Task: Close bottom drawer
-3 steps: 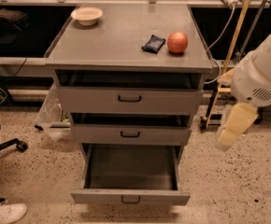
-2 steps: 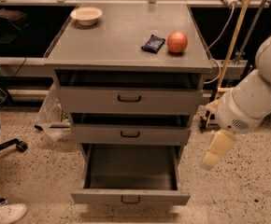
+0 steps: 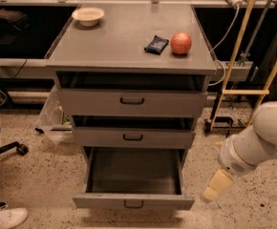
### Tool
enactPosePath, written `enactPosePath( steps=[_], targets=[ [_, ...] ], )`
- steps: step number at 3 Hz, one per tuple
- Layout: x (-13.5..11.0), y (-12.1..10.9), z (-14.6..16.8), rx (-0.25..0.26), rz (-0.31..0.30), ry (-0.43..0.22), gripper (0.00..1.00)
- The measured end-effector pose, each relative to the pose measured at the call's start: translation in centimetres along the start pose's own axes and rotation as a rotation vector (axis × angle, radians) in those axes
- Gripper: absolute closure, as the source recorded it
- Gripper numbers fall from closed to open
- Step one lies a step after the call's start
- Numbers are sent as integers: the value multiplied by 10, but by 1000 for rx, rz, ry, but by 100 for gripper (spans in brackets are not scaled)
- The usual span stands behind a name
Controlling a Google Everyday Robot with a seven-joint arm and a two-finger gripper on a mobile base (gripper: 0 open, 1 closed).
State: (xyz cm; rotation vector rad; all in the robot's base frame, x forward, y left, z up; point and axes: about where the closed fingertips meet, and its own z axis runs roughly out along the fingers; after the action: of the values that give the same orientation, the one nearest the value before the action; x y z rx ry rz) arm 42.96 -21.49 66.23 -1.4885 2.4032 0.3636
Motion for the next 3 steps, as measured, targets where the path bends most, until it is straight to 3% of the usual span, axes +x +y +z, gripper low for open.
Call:
enactPosePath(
  steps=[1, 2, 3],
  targets=[
    [32, 2, 33, -37, 78, -17, 0],
    [32, 2, 33, -37, 78, -17, 0],
    [34, 5, 58, -111, 2, -36, 0]
  ],
)
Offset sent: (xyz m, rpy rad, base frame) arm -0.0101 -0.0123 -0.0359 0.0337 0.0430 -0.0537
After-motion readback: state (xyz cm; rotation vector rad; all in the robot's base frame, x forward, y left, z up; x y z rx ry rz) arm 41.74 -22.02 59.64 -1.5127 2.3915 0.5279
